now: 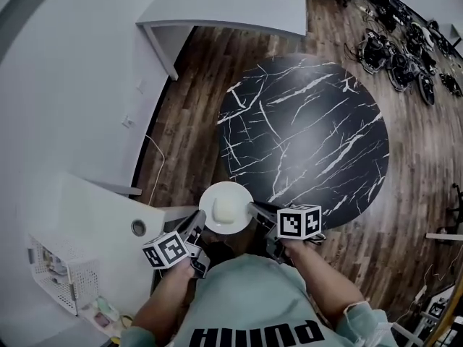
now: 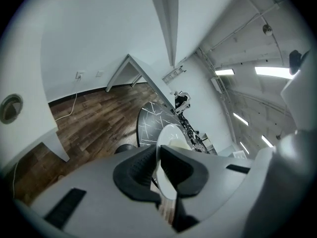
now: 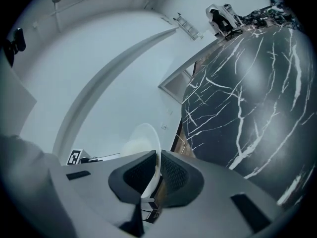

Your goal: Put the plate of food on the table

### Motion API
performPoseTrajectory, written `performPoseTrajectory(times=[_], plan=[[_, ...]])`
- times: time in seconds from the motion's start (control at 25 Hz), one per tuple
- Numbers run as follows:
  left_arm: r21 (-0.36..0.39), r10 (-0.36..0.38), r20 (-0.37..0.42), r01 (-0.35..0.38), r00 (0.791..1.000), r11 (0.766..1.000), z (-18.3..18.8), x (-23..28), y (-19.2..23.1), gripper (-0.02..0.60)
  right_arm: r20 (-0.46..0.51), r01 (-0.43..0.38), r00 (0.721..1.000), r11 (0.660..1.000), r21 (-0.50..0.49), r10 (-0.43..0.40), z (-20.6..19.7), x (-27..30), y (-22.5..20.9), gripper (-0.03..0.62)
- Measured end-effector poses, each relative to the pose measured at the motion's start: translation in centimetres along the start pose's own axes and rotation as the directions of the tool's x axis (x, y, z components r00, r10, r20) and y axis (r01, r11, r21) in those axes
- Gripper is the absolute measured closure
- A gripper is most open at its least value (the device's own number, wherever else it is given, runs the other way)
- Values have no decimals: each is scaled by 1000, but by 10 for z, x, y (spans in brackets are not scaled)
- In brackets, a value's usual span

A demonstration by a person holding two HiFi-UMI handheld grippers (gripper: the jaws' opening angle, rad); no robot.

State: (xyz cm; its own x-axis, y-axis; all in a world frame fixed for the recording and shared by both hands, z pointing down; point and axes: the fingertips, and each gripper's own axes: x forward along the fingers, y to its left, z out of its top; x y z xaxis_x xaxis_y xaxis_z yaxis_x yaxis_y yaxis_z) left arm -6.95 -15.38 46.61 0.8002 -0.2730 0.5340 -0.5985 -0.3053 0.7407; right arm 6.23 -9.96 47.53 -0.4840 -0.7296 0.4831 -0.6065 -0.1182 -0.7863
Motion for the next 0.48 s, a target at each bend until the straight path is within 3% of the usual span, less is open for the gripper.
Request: performPoseTrajectory(times=[0.48], plan=[[90,-49,-98,58,994,994,-50,99,-95,551,111,55,992,997,47,-60,39,-106,-91,563]])
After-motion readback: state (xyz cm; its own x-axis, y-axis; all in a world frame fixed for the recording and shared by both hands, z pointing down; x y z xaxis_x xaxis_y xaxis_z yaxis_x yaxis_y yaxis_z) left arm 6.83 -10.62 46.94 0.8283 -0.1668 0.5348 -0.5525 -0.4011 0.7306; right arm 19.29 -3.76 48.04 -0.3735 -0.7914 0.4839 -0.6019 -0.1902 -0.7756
